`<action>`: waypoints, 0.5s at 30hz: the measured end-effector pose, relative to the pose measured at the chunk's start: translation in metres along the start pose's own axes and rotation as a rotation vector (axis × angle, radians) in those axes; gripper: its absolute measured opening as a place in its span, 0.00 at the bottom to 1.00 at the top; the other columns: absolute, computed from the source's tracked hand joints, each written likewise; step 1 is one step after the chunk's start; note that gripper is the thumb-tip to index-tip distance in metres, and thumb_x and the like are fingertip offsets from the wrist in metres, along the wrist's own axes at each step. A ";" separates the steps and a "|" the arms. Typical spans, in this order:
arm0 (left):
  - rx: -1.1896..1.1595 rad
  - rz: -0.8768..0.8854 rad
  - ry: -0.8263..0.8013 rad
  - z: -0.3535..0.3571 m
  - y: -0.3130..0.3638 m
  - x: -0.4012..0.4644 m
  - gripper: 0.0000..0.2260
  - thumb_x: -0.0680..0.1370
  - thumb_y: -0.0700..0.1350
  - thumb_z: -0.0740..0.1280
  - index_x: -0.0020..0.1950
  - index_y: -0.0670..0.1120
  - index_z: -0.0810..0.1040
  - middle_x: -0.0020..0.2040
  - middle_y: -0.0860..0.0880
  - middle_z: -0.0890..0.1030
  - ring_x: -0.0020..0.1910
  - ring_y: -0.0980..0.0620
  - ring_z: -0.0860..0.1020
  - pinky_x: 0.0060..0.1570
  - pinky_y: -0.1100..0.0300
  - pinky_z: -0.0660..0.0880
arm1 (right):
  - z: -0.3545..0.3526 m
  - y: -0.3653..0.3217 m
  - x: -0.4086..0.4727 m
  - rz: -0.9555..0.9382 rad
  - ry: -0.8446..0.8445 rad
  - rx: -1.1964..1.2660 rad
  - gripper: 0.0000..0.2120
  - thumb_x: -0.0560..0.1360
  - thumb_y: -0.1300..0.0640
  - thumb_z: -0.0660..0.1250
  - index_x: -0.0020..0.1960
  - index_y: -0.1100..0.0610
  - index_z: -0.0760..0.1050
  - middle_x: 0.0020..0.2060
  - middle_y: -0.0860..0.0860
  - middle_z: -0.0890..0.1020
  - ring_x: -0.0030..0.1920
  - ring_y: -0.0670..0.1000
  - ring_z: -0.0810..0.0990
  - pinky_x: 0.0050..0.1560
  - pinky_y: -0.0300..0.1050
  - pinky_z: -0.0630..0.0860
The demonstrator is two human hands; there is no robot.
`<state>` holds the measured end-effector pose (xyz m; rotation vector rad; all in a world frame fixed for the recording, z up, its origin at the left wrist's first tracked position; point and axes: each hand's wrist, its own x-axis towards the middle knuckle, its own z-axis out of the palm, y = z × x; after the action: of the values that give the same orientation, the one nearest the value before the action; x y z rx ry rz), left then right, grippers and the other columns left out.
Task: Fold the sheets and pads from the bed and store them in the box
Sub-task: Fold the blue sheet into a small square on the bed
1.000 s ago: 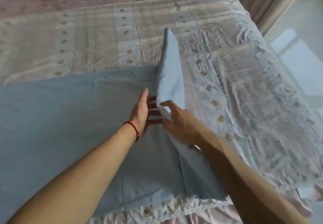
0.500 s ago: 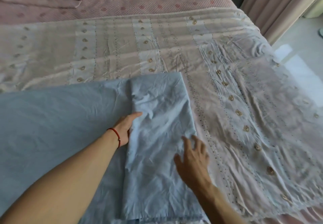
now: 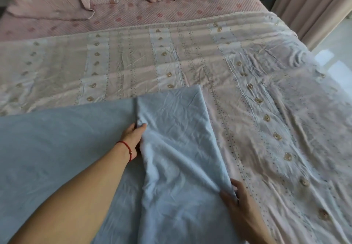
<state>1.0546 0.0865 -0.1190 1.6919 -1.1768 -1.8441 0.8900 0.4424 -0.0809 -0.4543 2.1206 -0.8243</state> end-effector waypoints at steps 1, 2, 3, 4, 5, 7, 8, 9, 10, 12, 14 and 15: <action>-0.052 -0.068 -0.048 0.001 0.001 -0.014 0.28 0.64 0.65 0.78 0.59 0.51 0.83 0.57 0.42 0.85 0.54 0.40 0.84 0.58 0.39 0.80 | -0.001 0.002 0.000 -0.011 0.000 -0.021 0.17 0.77 0.53 0.74 0.62 0.45 0.74 0.46 0.46 0.85 0.44 0.39 0.83 0.44 0.37 0.77; -0.102 -0.127 -0.094 0.003 0.002 -0.032 0.31 0.65 0.68 0.76 0.60 0.50 0.83 0.56 0.42 0.85 0.55 0.40 0.84 0.59 0.40 0.79 | 0.000 0.004 0.000 -0.004 0.009 -0.044 0.17 0.76 0.53 0.75 0.61 0.46 0.73 0.45 0.46 0.85 0.44 0.39 0.82 0.41 0.33 0.75; -0.142 -0.156 -0.156 0.004 -0.005 -0.050 0.32 0.67 0.68 0.75 0.62 0.48 0.83 0.56 0.41 0.85 0.56 0.40 0.84 0.61 0.41 0.78 | 0.001 0.005 -0.001 0.001 0.016 -0.052 0.18 0.75 0.53 0.76 0.60 0.48 0.73 0.44 0.47 0.84 0.43 0.40 0.82 0.40 0.32 0.74; -0.159 -0.167 -0.198 0.002 -0.018 -0.067 0.33 0.67 0.67 0.75 0.63 0.45 0.83 0.56 0.40 0.85 0.58 0.39 0.83 0.63 0.42 0.77 | 0.003 0.005 -0.004 0.031 0.014 -0.065 0.19 0.73 0.52 0.77 0.60 0.49 0.73 0.44 0.48 0.84 0.41 0.42 0.82 0.40 0.32 0.74; -0.134 -0.162 -0.229 0.001 -0.032 -0.087 0.34 0.66 0.66 0.77 0.63 0.43 0.82 0.57 0.39 0.85 0.60 0.39 0.82 0.65 0.42 0.76 | 0.005 0.005 -0.007 0.065 0.016 -0.066 0.21 0.72 0.50 0.78 0.59 0.49 0.72 0.44 0.49 0.84 0.40 0.42 0.81 0.41 0.34 0.74; 0.000 -0.131 -0.238 -0.006 -0.066 -0.117 0.41 0.58 0.69 0.80 0.61 0.42 0.83 0.55 0.40 0.85 0.58 0.40 0.83 0.66 0.40 0.75 | 0.008 0.008 -0.013 0.122 0.024 -0.036 0.30 0.64 0.34 0.79 0.57 0.46 0.71 0.44 0.52 0.83 0.42 0.48 0.81 0.47 0.46 0.78; 0.073 -0.115 -0.215 -0.007 -0.079 -0.129 0.43 0.54 0.71 0.80 0.58 0.42 0.83 0.53 0.42 0.86 0.56 0.41 0.84 0.63 0.40 0.77 | 0.008 0.012 -0.014 0.125 0.023 -0.056 0.39 0.57 0.22 0.73 0.57 0.45 0.70 0.46 0.51 0.82 0.45 0.50 0.81 0.51 0.51 0.77; 0.129 -0.100 -0.151 -0.007 -0.088 -0.135 0.43 0.54 0.72 0.79 0.55 0.42 0.84 0.51 0.42 0.87 0.53 0.41 0.85 0.60 0.40 0.79 | 0.009 0.020 -0.014 0.128 0.002 -0.095 0.46 0.52 0.15 0.65 0.59 0.45 0.70 0.49 0.50 0.82 0.50 0.52 0.81 0.54 0.50 0.76; 0.156 -0.098 -0.086 -0.009 -0.094 -0.141 0.39 0.56 0.72 0.78 0.53 0.42 0.83 0.49 0.42 0.87 0.50 0.41 0.85 0.55 0.41 0.81 | 0.010 0.026 -0.014 0.140 -0.006 -0.129 0.51 0.52 0.13 0.61 0.63 0.47 0.72 0.54 0.51 0.82 0.55 0.54 0.80 0.58 0.50 0.75; 0.111 -0.126 0.025 -0.006 -0.098 -0.155 0.28 0.67 0.64 0.76 0.51 0.41 0.82 0.47 0.39 0.86 0.47 0.38 0.85 0.44 0.47 0.82 | 0.006 0.033 -0.014 0.171 0.005 -0.125 0.50 0.58 0.16 0.63 0.66 0.51 0.75 0.59 0.52 0.83 0.60 0.54 0.80 0.63 0.51 0.75; 0.138 -0.105 0.081 -0.006 -0.104 -0.169 0.20 0.76 0.60 0.72 0.50 0.42 0.79 0.44 0.41 0.84 0.44 0.39 0.84 0.37 0.50 0.80 | 0.001 0.027 -0.022 0.164 0.024 -0.130 0.37 0.65 0.23 0.67 0.59 0.51 0.79 0.50 0.50 0.85 0.53 0.52 0.83 0.58 0.51 0.78; 0.205 -0.077 0.087 -0.006 -0.106 -0.172 0.19 0.78 0.59 0.70 0.49 0.42 0.79 0.43 0.44 0.83 0.43 0.42 0.83 0.39 0.52 0.79 | -0.002 0.025 -0.024 0.146 0.020 -0.148 0.30 0.69 0.28 0.69 0.56 0.53 0.79 0.46 0.50 0.85 0.50 0.51 0.83 0.54 0.49 0.78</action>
<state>1.1231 0.2748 -0.0922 1.9330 -1.3199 -1.7241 0.9027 0.4750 -0.0840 -0.3634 2.2133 -0.5943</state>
